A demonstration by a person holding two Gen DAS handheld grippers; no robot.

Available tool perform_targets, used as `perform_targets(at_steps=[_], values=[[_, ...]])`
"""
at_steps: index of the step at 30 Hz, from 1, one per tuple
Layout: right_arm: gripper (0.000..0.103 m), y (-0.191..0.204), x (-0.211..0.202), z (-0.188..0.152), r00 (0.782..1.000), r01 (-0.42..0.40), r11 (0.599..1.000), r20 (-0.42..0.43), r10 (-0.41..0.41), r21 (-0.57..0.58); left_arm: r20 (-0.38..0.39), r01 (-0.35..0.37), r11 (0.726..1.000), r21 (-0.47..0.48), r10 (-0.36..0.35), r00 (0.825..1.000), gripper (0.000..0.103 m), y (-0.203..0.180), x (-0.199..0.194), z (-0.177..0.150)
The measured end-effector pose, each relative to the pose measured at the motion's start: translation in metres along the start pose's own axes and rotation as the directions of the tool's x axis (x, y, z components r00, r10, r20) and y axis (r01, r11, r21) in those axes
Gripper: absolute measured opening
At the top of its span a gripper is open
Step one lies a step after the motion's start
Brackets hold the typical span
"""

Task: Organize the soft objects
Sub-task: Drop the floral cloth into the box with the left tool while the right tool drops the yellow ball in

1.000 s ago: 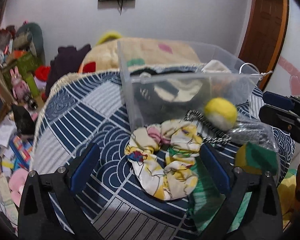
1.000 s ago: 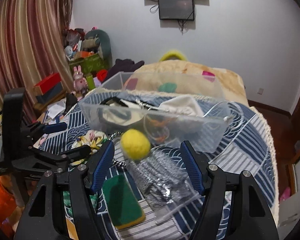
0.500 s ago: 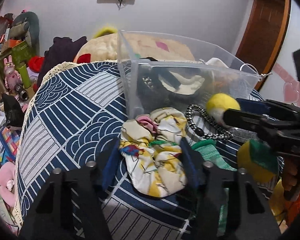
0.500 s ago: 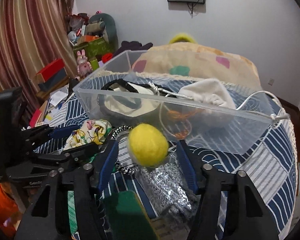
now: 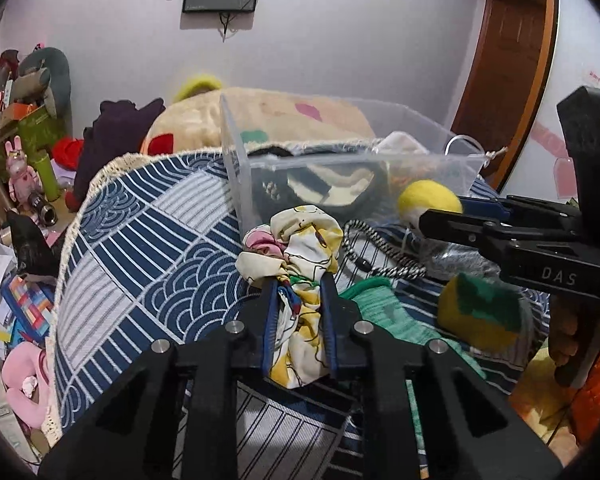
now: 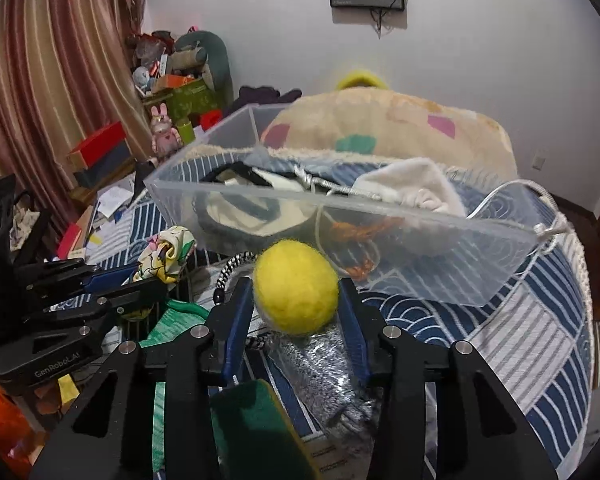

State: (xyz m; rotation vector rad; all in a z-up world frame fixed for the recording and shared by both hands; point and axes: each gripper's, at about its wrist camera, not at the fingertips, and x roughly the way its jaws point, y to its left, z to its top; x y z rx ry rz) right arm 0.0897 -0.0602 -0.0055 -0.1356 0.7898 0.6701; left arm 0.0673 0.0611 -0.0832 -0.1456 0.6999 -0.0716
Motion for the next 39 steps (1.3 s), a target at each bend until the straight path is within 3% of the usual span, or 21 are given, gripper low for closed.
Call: perform_targets(at_steps=[13,25,39], values=[[0.039,-0.013,-0.052,0.008,0.989,0.023,0.999,0.145,-0.027,0.028,0.14,-0.001,1.0,0.019,-0.001,0.99,0.019,-0.008,-0.045,0.031],[0.039,-0.032,-0.081,0.019,0.96,0.066,0.993,0.266,-0.089,0.093,0.232,-0.033,0.999,0.026,0.026,0.972,0.02,-0.02,-0.044,0.066],[0.039,-0.061,-0.064,0.039,0.951,0.117,0.979,0.267,-0.159,0.164,0.182,-0.045,0.999,0.001,0.044,0.982,0.02,-0.02,0.0,0.085]])
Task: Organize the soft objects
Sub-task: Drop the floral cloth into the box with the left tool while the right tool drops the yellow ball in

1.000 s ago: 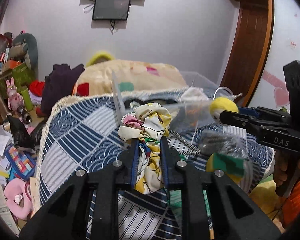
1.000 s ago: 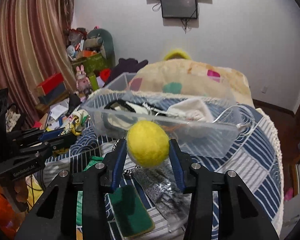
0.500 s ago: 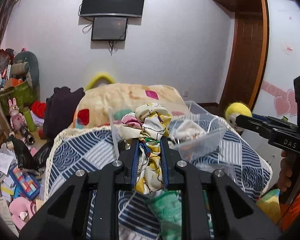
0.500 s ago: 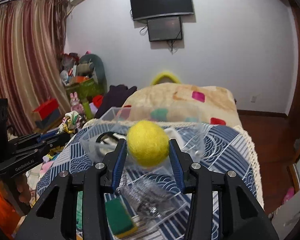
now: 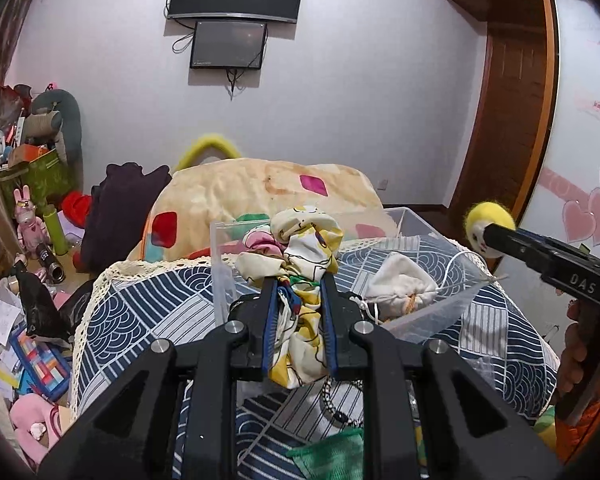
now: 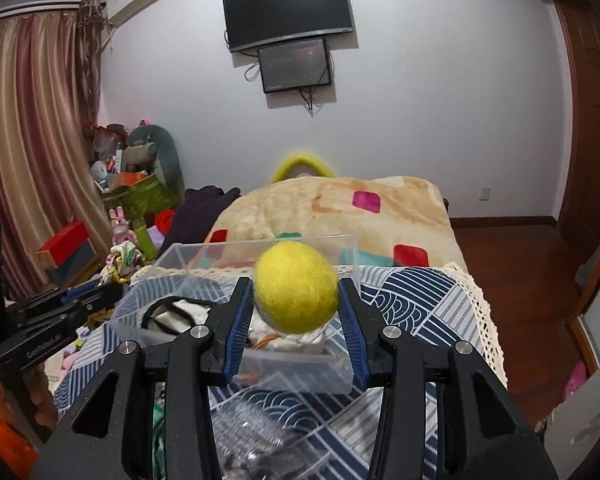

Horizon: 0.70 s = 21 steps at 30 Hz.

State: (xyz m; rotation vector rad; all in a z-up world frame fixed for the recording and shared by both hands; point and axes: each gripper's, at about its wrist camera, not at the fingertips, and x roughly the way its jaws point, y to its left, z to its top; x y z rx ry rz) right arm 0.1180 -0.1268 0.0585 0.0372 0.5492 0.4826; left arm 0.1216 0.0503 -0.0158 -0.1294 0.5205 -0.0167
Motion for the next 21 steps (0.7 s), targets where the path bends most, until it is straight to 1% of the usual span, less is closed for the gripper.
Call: perform_targets(at_steps=[4,9,13,19,21], values=[[0.039,-0.002,0.015,-0.002,1.0,-0.005,1.0,-0.03,0.006,0.013,-0.021,-0.014,0.999,0.031,0.015,1.0,0.02,-0.003,0.018,0.003],[0.039,-0.002,0.032,-0.011,0.997,0.002,1.0,-0.082,-0.002,0.006,-0.079,0.0,0.999,0.04,0.004,0.997,0.02,-0.004,0.041,-0.001],[0.039,-0.002,0.042,-0.018,0.993,0.005,1.0,-0.114,-0.005,-0.006,-0.099,-0.001,0.999,0.044,0.005,0.995,0.02,-0.007,0.055,-0.004],[0.04,-0.002,0.048,-0.019,0.991,0.01,1.0,-0.136,-0.013,-0.021,-0.138,0.003,0.999,0.048,0.004,0.99,0.02,-0.006,0.071,-0.006],[0.04,-0.001,0.048,-0.018,0.99,0.008,1.0,-0.139,-0.011,-0.024,-0.136,-0.002,0.998,0.059,0.01,0.991,0.02,-0.008,0.072,-0.006]])
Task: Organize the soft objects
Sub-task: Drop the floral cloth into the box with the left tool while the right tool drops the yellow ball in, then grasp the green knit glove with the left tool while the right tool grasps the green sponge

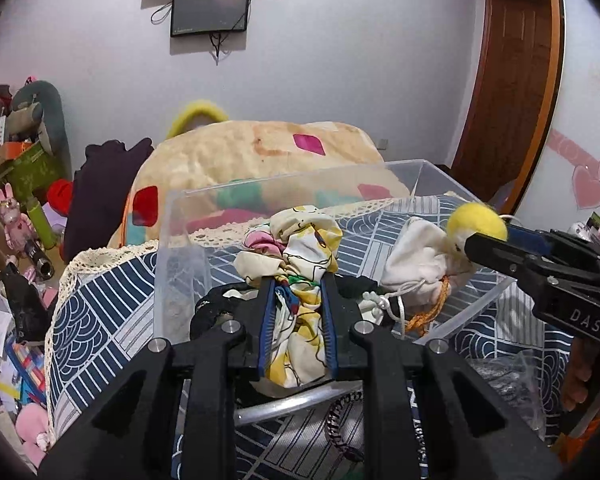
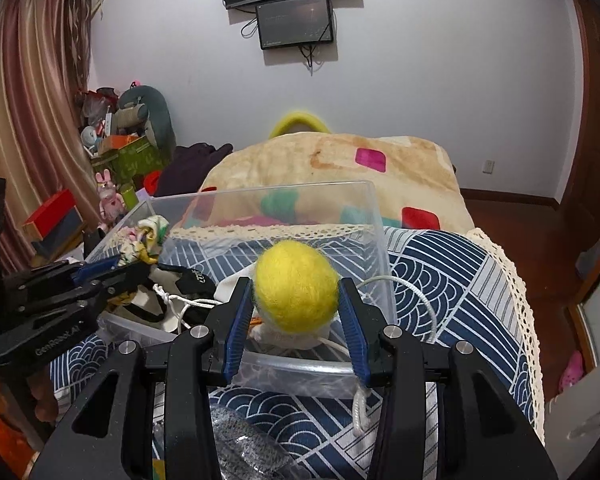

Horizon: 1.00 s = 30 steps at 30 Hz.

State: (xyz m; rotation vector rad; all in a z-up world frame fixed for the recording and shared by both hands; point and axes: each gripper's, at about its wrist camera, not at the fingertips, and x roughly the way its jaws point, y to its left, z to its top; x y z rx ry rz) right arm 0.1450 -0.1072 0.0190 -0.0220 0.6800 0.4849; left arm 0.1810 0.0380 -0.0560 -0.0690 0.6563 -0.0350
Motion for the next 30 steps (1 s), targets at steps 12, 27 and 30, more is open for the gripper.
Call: perform_targets(at_steps=[12,27,30], values=[[0.057,0.01,-0.002,0.001,1.0,0.031,0.998,0.0,-0.031,-0.058,0.017,0.005,1.0,-0.011,-0.005,1.0,0.055,0.001,-0.015,0.001],[0.078,0.013,-0.044,0.001,0.995,0.059,0.996,0.08,-0.053,-0.071,0.13,-0.037,0.999,-0.022,0.04,0.991,0.1,0.006,-0.079,-0.007],[0.081,0.017,-0.053,-0.002,0.994,0.062,0.995,0.095,-0.054,-0.08,0.125,-0.03,0.999,-0.03,0.034,0.992,0.101,0.008,-0.085,-0.013]])
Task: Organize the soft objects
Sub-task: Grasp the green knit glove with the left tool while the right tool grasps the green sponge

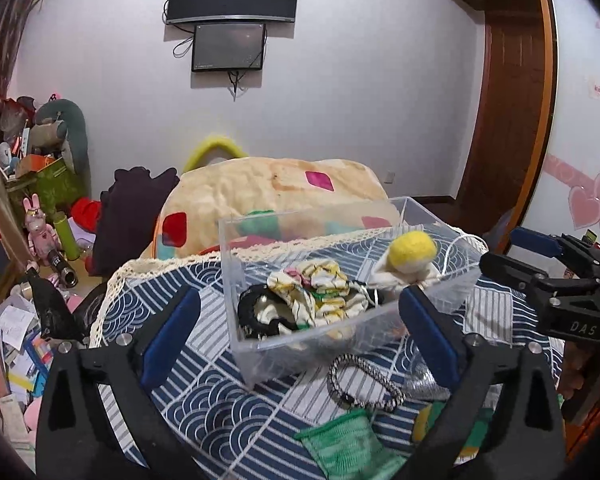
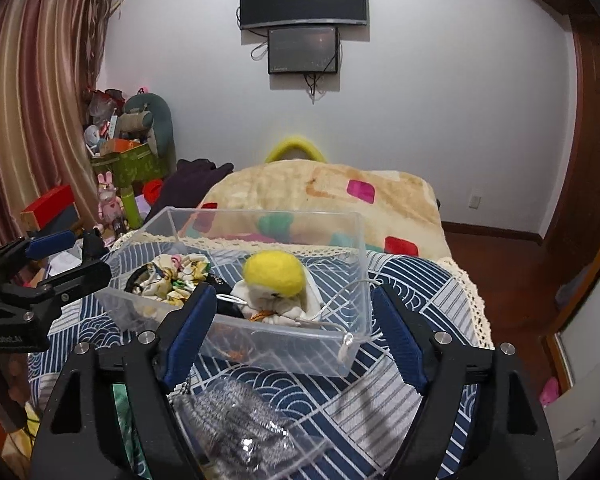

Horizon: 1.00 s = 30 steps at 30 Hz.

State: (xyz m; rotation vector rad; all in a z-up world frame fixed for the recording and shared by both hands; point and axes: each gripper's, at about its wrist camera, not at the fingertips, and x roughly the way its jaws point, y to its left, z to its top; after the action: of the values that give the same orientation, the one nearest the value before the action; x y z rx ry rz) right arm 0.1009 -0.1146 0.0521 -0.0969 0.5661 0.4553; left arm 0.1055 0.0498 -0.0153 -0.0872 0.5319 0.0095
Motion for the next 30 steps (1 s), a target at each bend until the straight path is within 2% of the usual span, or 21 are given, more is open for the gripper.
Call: perform_targets(at_steps=[6,14,23,30], values=[[0.082,0.006,-0.011,-0.009,1.0,-0.019,1.0,0.001,0.019,-0.017,-0.047,0.01,1.0,-0.009,-0.01,0.999,0.101,-0.001,-0.004,-0.02],[0.082,0.013,-0.013,-0.037,0.997,-0.058,0.998,-0.058,0.057,-0.015,-0.101,0.03,0.999,-0.022,-0.032,0.994,0.101,-0.012,-0.01,-0.055],[0.081,0.035,-0.019,-0.067,0.99,-0.109,0.992,-0.099,0.102,-0.065,-0.169,0.042,0.999,-0.024,-0.046,0.985,0.101,-0.023,-0.011,-0.091],[0.06,0.038,-0.015,-0.076,0.978,-0.167,0.985,-0.137,0.16,-0.041,-0.191,0.073,0.997,-0.024,-0.076,0.979,0.101,-0.031,-0.011,-0.111]])
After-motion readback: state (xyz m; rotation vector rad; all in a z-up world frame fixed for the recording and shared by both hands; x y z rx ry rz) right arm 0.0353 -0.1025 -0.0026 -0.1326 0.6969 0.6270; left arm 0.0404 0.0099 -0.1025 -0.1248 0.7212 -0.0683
